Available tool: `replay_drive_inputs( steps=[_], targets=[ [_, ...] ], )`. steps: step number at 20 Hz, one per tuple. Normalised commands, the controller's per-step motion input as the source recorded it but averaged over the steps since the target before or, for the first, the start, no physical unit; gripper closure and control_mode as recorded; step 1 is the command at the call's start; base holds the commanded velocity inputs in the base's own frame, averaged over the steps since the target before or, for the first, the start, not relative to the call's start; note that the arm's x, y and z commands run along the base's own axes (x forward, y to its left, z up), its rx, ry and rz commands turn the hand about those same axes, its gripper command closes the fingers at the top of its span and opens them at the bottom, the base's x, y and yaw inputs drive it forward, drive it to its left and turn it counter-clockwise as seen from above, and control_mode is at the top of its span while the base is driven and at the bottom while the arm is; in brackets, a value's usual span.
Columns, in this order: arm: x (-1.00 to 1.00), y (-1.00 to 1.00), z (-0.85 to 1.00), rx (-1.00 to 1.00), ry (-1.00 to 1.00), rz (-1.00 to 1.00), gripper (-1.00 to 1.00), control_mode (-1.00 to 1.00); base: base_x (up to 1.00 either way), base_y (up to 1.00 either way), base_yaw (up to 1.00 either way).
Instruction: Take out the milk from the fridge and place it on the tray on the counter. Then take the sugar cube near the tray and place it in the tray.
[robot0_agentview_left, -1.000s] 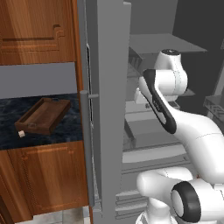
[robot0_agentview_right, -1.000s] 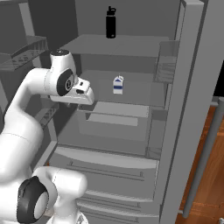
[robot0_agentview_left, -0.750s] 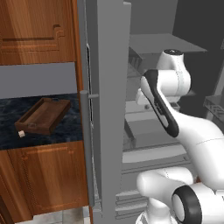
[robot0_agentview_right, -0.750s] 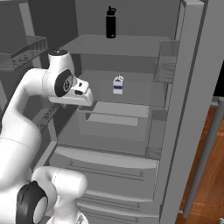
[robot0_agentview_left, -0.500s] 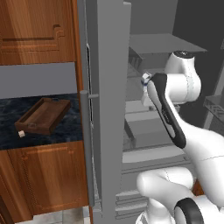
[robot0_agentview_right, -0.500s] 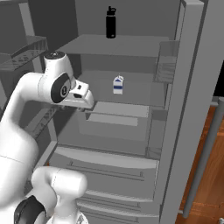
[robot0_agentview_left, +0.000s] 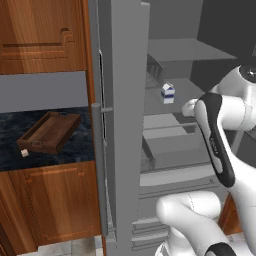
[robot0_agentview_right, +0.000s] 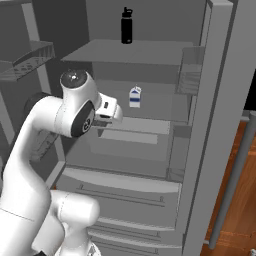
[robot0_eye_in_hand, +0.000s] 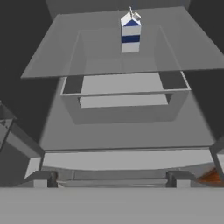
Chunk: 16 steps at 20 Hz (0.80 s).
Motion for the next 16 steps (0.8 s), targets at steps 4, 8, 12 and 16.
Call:
replay_drive_inputs(
  steps=[4,8,12,16],
  targets=[
    [0.29,-0.44,0.14,0.03,-0.11,0.0,-1.0,-1.0,0.0,0.0,0.0],
    [0.57,-0.3,0.05,0.01,-0.04,0.0,-1.0,-1.0,0.0,0.0,0.0],
    [0.71,-0.03,0.04,0.0,0.0,0.0,-1.0,-1.0,0.0,0.0,0.0],
    [0.85,0.04,0.0,0.0,0.01,0.0,-1.0,-1.0,0.0,0.0,0.0]
  ],
)
